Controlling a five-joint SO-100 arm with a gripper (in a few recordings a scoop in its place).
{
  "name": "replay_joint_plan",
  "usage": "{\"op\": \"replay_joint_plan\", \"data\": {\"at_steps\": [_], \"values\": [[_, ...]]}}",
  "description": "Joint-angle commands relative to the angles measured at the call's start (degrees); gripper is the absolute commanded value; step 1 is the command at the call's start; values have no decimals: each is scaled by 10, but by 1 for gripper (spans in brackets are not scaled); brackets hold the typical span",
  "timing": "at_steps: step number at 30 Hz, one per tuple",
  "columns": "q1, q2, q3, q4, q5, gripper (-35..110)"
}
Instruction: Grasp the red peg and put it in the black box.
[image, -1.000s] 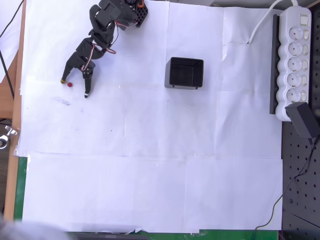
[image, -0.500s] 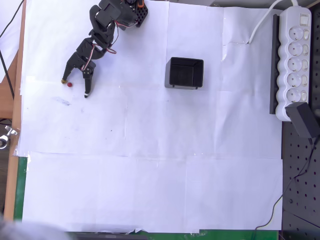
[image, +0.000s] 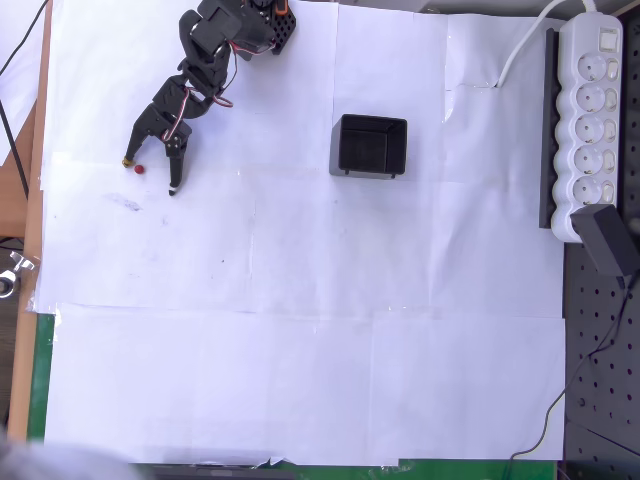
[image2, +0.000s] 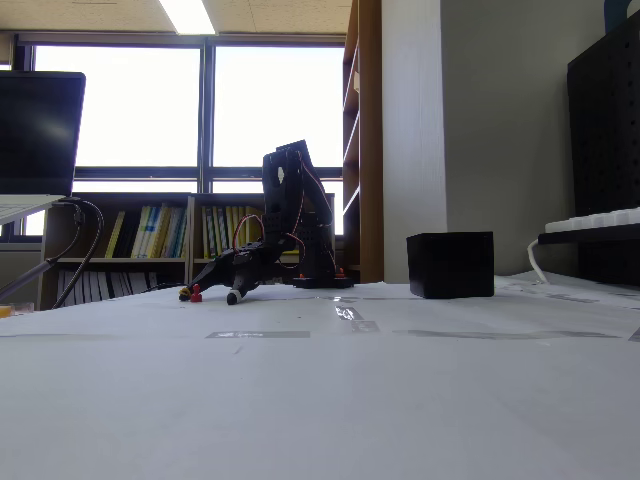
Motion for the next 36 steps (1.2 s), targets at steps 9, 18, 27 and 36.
{"op": "replay_joint_plan", "data": {"at_steps": [9, 18, 27, 36], "values": [[10, 8, 5, -2, 0, 28], [13, 10, 5, -4, -1, 28], [18, 11, 1, -11, -4, 24], [22, 14, 0, -16, -7, 20]]}}
